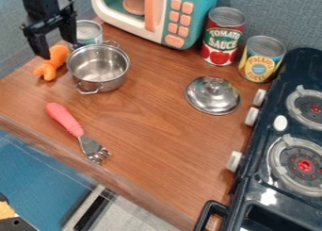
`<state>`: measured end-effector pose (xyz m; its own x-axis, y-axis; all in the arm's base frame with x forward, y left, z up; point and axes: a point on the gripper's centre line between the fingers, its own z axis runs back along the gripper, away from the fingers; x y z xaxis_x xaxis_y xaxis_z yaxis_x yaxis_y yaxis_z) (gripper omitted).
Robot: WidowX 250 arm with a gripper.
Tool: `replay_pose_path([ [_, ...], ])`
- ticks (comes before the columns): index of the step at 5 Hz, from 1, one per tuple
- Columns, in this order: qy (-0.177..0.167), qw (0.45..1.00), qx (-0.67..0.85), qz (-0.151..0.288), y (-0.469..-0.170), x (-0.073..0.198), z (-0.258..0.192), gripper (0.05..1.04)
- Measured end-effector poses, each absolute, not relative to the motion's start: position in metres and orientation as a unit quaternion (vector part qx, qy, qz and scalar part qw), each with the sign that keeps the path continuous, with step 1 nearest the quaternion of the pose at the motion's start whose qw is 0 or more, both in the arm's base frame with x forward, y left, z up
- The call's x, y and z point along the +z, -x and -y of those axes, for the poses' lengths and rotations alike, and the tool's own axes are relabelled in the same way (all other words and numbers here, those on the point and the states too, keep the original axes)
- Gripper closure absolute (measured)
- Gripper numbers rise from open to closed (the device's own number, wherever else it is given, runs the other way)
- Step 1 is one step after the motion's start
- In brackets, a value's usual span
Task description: Put the orange object inside the silver pot
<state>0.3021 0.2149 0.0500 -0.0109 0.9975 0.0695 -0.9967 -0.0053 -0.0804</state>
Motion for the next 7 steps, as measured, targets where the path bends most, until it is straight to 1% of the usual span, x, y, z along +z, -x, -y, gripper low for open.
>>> replay_pose_path([
  [1, 0.002, 0.703, 0.709, 0.049, -0.300, 0.046, -0.214, 0.083],
  [3, -0.015, 0.713, 0.700, 0.040, -0.294, 0.039, -0.209, 0.083],
  [5, -0.041, 0.693, 0.719, 0.018, -0.295, 0.029, -0.219, 0.083],
  [6, -0.062, 0.684, 0.727, 0.002, -0.288, 0.018, -0.226, 0.084],
  [7, -0.073, 0.681, 0.729, 0.001, -0.286, 0.017, -0.227, 0.138],
])
